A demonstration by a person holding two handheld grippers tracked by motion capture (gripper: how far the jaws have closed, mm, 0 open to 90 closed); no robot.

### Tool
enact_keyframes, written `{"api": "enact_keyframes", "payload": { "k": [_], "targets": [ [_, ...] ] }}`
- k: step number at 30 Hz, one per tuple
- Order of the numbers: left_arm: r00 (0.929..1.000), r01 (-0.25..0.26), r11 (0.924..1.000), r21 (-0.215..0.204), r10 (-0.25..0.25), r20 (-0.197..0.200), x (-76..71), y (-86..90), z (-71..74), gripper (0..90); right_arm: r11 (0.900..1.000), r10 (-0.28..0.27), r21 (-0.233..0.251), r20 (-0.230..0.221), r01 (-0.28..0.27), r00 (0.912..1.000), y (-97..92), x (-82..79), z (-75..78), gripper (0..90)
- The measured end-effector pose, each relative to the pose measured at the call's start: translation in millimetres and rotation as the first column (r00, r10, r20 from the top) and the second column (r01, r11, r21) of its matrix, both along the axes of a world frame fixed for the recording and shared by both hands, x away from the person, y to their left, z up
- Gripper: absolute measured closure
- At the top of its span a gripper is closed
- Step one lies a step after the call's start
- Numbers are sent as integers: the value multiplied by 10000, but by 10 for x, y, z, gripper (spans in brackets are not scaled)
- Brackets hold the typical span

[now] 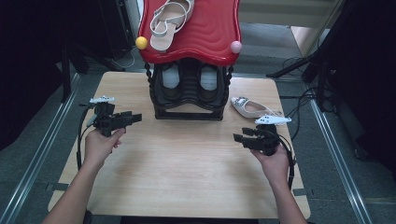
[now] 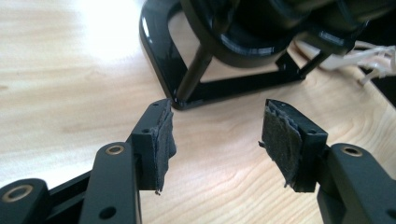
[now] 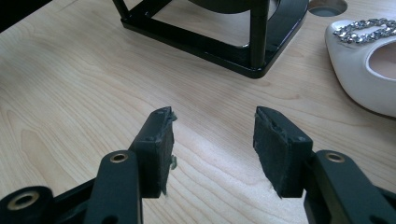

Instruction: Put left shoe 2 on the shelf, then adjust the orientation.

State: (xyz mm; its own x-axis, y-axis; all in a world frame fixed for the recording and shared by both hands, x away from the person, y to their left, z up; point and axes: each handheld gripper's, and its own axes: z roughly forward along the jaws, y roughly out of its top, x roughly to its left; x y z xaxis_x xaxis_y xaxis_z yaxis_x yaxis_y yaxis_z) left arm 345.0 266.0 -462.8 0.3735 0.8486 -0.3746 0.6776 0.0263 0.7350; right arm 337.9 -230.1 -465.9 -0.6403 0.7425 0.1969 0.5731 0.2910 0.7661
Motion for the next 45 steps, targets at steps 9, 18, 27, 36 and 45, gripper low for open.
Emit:
{"api": "enact_keyframes", "payload": {
  "k": [9, 18, 27, 36, 45],
  "targets": [
    [9998, 145, 9999, 10, -145, -118, -70, 5, -101, 433, 9999, -117, -16, 6, 117, 9999, -40, 42, -14, 502],
    [10000, -83, 9999, -97, 84, 51, -89, 52, -100, 431, 9993, -377, -31, -52, 377, 9993, -105, 131, -44, 622],
    [9999, 93, 9999, -100, -94, -100, -108, 41, -109, 425, 9946, -987, 274, -459, 1000, 9941, -164, 320, -104, 900],
    [9998, 176, 9998, -103, -176, -14, -131, 10, -98, 422, 9911, -1325, -183, -212, 1321, 9910, -221, 469, -56, 900],
    [9999, 89, 9999, -107, -88, 80, -132, 20, -92, 422, 9769, -2088, -511, -204, 2076, 9777, -565, 696, -3, 900]
  ]
}}
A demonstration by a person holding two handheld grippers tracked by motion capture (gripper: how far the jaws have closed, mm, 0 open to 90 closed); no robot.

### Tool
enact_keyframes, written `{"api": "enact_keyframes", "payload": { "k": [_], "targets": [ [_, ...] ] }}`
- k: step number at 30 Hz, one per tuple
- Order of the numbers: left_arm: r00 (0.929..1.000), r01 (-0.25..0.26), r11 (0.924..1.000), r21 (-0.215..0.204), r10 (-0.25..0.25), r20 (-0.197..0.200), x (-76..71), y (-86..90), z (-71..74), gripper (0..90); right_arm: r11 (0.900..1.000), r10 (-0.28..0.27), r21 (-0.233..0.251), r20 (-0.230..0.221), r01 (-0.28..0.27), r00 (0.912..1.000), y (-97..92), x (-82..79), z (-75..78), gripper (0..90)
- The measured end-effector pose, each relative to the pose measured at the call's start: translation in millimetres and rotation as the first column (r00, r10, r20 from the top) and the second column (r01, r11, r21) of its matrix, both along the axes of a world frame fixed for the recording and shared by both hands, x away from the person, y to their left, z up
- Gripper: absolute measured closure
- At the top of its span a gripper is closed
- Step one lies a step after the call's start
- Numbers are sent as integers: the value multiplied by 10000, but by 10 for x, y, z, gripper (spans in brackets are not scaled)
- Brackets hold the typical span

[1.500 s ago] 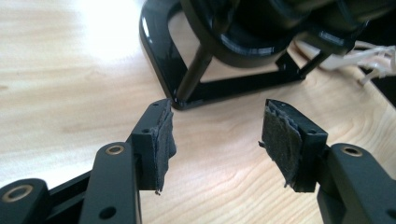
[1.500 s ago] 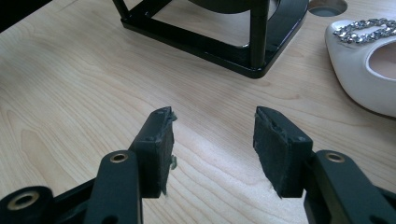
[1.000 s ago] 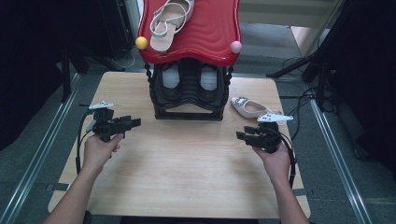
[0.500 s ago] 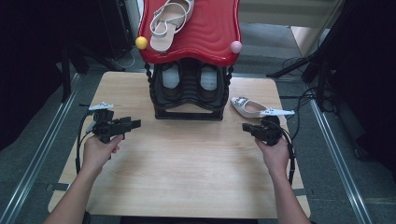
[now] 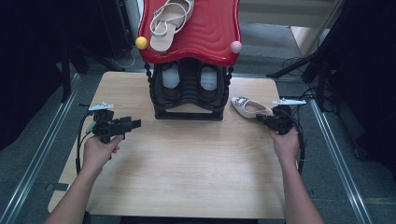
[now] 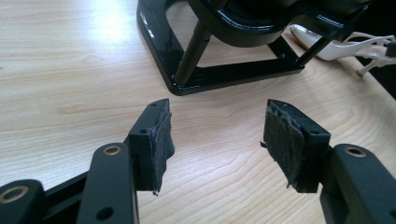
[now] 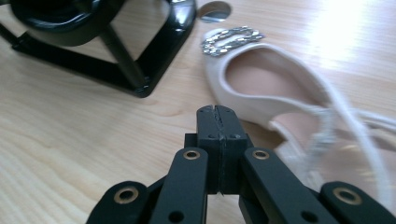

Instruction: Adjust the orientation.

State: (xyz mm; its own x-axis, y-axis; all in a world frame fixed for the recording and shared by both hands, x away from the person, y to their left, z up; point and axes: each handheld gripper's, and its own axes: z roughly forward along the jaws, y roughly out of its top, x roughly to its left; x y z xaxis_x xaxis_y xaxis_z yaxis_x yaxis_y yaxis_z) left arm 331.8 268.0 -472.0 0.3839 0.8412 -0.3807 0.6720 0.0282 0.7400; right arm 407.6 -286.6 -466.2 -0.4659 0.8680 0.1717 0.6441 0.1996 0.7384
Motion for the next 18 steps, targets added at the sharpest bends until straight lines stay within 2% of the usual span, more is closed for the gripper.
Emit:
{"api": "enact_keyframes", "payload": {
  "k": [9, 13, 16, 18],
  "targets": [
    [9999, 119, 9999, 32, -119, 26, 3, -32, 0, 422, 9982, -592, 46, 118, 592, 9982, -260, 163, 89, 900],
    [9999, 119, 9999, -84, -119, 14, 8, -38, 1, 420, 9927, -1087, 553, 222, 1073, 9938, -388, 226, 130, 900],
    [9999, 146, 9999, -16, -146, -25, 9, -48, -8, 419, 9913, -1198, 583, 249, 1182, 9925, -412, 243, 145, 900],
    [9998, 176, 9998, -52, -176, -36, 10, -45, -7, 417, 9915, -1250, 384, 161, 1243, 9920, -420, 270, 128, 900]
  ]
}}
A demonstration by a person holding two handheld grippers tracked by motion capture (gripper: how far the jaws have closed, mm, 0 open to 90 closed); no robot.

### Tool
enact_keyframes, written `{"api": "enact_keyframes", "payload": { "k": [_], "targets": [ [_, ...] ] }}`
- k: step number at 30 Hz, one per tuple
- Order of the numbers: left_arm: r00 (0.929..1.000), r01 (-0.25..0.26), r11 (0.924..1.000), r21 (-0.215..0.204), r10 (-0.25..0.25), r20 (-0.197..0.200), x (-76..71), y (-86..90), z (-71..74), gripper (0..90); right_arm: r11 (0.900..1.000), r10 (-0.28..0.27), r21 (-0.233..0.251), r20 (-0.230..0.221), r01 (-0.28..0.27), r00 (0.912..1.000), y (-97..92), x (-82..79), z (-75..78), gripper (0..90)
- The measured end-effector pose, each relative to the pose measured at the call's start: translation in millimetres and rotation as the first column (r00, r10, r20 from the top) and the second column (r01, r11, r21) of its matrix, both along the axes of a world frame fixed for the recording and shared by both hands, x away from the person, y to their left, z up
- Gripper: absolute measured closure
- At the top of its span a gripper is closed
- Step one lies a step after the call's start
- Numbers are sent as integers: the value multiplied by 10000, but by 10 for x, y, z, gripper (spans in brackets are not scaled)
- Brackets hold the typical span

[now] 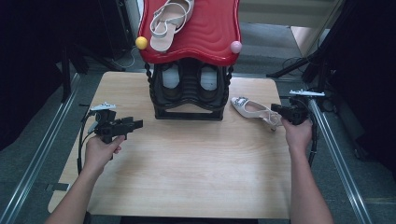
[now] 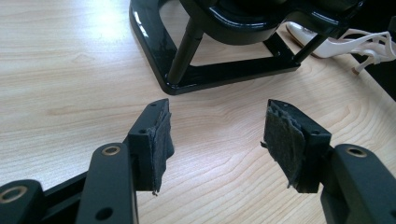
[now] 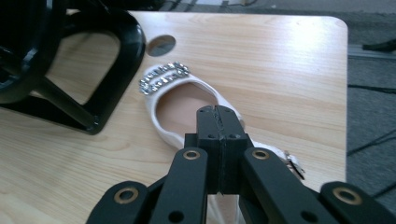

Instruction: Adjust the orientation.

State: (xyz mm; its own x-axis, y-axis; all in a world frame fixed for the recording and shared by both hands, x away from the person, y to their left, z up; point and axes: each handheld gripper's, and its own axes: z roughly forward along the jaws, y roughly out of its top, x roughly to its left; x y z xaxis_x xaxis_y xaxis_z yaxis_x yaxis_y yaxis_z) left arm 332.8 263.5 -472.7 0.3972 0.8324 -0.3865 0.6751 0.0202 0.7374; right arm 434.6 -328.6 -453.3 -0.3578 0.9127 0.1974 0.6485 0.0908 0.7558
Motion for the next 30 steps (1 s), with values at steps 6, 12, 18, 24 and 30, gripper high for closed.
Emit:
{"api": "enact_keyframes", "payload": {
  "k": [6, 12, 18, 24, 30],
  "targets": [
    [10000, 25, 10000, -11, -25, -38, 8, 3, -10, 416, 9991, 172, -379, -534, -192, 9984, 63, 62, -154, 900],
    [10000, -13, 10000, -17, 13, -15, 6, 3, -9, 414, 9996, 217, -188, -426, -225, 9989, 72, 40, -229, 900],
    [10000, -26, 10000, -88, 26, -8, 8, 11, -11, 412, 9983, 373, -436, -456, -393, 9983, 164, 20, -283, 900],
    [10000, -6, 9999, -106, 5, -47, 9, 18, -12, 413, 9978, 397, -507, -505, -422, 9979, 242, 18, -298, 900],
    [10000, -27, 9999, -110, 27, -8, 11, 13, -17, 413, 9981, 405, -447, -662, -435, 9970, 271, 3, -309, 900]
  ]
}}
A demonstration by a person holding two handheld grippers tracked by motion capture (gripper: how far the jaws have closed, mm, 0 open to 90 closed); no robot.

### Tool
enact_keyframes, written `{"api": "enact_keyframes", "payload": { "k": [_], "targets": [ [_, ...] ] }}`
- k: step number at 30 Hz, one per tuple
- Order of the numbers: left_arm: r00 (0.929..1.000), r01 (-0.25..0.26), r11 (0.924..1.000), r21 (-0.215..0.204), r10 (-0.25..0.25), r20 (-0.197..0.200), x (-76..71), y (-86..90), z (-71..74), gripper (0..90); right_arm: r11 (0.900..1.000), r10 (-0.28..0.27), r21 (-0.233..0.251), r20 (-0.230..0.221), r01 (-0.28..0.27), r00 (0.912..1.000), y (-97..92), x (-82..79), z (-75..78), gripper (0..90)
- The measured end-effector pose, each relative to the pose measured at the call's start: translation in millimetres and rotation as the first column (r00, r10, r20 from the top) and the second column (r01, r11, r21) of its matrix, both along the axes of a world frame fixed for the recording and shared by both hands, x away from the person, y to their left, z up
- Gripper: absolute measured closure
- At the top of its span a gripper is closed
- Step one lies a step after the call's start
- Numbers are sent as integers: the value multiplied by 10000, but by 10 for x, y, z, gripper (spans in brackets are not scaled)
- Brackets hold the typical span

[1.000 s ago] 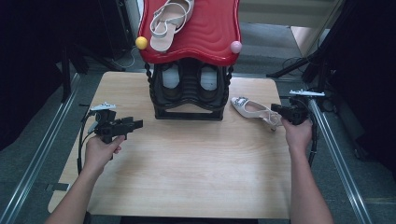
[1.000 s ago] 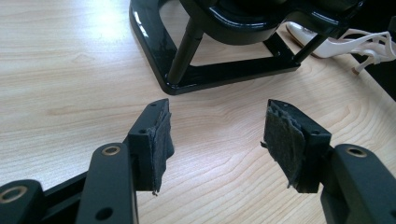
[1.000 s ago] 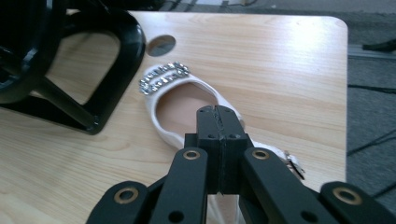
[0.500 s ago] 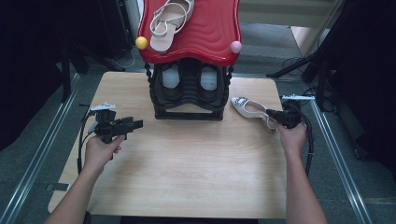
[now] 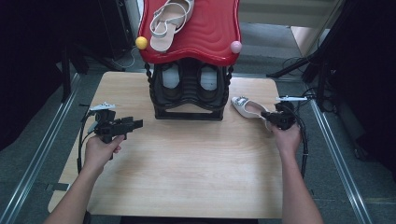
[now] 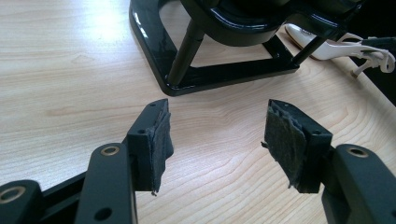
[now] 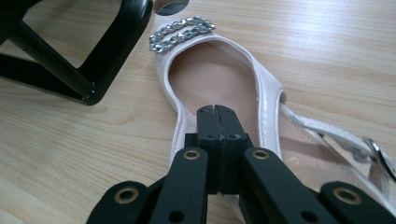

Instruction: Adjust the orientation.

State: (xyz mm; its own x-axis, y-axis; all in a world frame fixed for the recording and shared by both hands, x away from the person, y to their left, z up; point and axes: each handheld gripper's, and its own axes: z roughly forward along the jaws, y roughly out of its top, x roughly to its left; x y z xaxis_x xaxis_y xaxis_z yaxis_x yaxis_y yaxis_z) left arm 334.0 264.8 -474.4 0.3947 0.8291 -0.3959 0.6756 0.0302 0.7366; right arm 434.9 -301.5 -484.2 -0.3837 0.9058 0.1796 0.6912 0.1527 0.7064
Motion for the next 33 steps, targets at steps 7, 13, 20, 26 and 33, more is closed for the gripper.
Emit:
{"api": "enact_keyframes", "payload": {
  "k": [7, 13, 20, 26, 33],
  "targets": [
    [10000, 72, 10000, 60, -72, -3, 0, -11, 0, 412, 9999, 97, 99, -103, -96, 9999, 71, -13, 7, 900],
    [10000, 64, 10000, 64, -65, 26, 3, -10, -5, 407, 9996, 176, 214, -207, -171, 9996, 149, -17, 3, 900],
    [9999, 87, 9997, 221, -88, 72, 3, -23, -12, 396, 9997, -24, 232, -349, 32, 9994, 218, -6, -5, 900],
    [10000, 59, 9999, 124, -59, 50, 6, -17, -10, 398, 9993, 50, 383, -352, -36, 9994, 261, 1, -14, 900],
    [10000, 63, 9999, 131, -63, -10, 6, -14, -11, 395, 9992, -133, 376, -320, 145, 9994, 241, 4, -7, 899]
  ]
}}
